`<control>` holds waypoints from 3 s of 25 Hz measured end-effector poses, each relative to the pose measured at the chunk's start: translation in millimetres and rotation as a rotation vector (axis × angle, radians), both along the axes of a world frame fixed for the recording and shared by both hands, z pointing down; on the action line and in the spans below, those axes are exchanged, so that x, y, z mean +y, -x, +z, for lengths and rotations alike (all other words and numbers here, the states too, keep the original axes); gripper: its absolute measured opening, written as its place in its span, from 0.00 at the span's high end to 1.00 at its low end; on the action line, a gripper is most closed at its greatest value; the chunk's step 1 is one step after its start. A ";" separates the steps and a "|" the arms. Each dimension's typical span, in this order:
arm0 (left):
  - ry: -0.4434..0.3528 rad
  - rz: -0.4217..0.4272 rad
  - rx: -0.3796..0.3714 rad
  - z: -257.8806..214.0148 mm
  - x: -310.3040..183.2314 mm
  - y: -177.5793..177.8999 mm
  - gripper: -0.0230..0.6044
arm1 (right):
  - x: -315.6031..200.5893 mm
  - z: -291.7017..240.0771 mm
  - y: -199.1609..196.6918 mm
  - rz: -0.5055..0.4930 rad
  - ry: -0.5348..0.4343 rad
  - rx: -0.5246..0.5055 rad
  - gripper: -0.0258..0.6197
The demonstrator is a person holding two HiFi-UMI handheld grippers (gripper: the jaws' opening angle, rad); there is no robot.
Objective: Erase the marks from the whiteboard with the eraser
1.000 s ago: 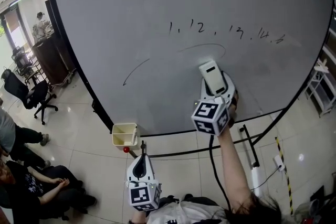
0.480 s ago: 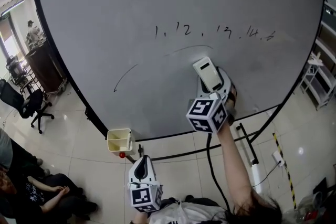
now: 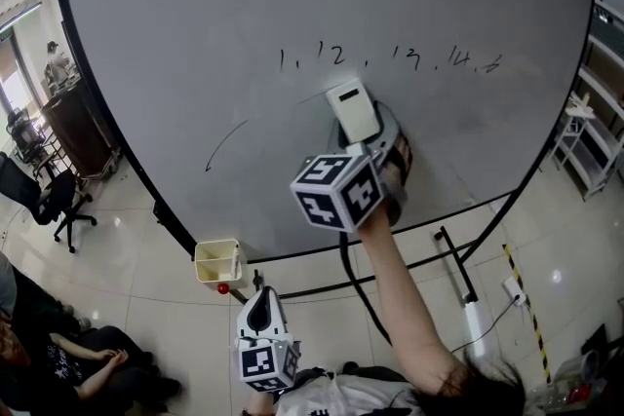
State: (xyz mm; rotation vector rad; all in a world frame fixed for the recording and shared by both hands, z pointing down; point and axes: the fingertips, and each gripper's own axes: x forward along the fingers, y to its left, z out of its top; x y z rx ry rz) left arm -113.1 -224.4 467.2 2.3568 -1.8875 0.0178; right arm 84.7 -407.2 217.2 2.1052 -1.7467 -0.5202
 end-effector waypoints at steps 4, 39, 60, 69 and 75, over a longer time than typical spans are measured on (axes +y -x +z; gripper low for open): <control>-0.008 0.025 0.002 2.5 3.8 -7.1 0.97 | -0.7 2.6 54.2 -0.120 0.029 0.125 0.51; 0.001 -0.010 0.012 4.9 25.0 56.8 0.97 | 10.1 37.0 140.4 -0.103 0.133 0.316 0.51; -0.022 -0.134 -0.068 -6.0 53.3 108.4 0.97 | 9.1 82.2 232.3 -0.171 0.134 0.360 0.52; 0.010 -0.191 -0.024 4.4 55.9 135.0 0.97 | 5.7 57.0 195.2 -0.041 0.133 0.309 0.53; -0.001 -0.155 -0.018 0.9 50.7 123.1 0.97 | 5.7 101.2 213.4 -0.130 0.221 0.394 0.52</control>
